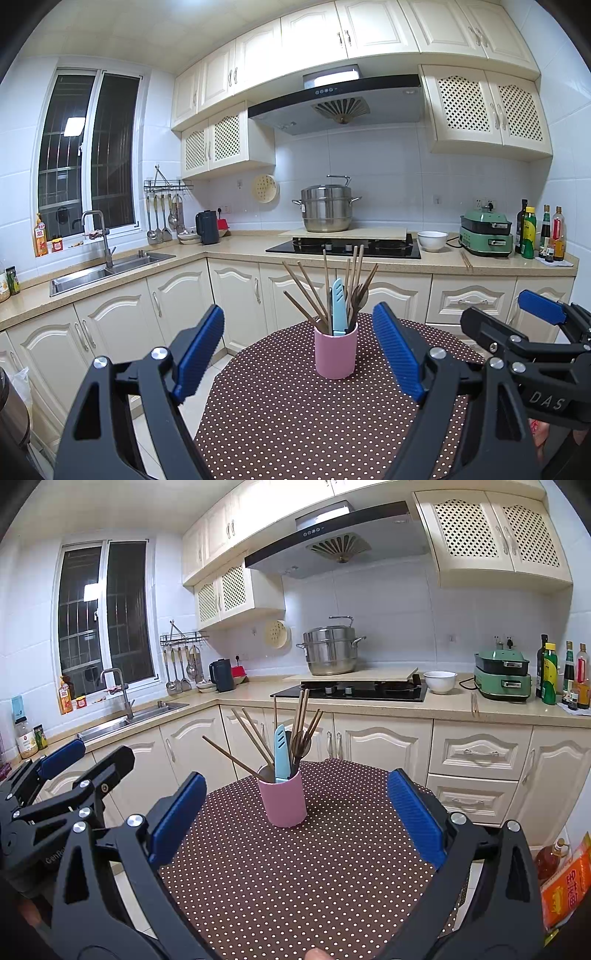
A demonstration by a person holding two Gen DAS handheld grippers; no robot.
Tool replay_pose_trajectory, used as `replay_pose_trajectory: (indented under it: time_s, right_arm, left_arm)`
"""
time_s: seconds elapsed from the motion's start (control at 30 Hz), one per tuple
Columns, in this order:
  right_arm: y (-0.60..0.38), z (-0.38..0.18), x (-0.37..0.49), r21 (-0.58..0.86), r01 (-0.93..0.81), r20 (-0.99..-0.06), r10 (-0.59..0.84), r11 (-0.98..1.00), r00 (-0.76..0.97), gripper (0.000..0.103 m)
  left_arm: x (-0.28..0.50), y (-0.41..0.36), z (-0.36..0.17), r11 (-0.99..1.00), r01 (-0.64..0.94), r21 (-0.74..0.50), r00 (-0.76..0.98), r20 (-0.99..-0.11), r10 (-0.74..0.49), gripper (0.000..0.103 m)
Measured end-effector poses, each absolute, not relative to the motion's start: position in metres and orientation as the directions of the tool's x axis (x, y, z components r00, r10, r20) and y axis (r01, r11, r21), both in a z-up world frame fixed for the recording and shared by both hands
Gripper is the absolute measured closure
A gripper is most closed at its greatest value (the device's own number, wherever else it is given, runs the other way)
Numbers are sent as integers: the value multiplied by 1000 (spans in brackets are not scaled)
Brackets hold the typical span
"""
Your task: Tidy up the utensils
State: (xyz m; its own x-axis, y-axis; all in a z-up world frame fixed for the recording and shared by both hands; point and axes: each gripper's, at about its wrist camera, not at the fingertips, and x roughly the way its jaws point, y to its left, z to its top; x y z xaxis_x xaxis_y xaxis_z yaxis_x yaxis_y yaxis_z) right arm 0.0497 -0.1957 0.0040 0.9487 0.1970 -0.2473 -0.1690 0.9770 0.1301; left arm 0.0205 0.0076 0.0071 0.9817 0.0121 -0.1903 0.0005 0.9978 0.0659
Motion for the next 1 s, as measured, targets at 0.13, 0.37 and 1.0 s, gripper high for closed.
replay_pose_trajectory:
  time_s: [0.13,0.37,1.0]
  right_arm:
    - [-196,5,50,130,-169,-247,197,977,949,7]
    - [-196,3,51,131,-169,-250,197,977,948,7]
    - [-196,-2,51,132,-168,-256,197,977,946,7]
  left_arm:
    - [21,7,8,998,1,65,982,-190,12,22]
    - [21,8,7,998,1,65,981,-193,12,22]
    - [21,10,3,998,-1,67,979,-201,14,22]
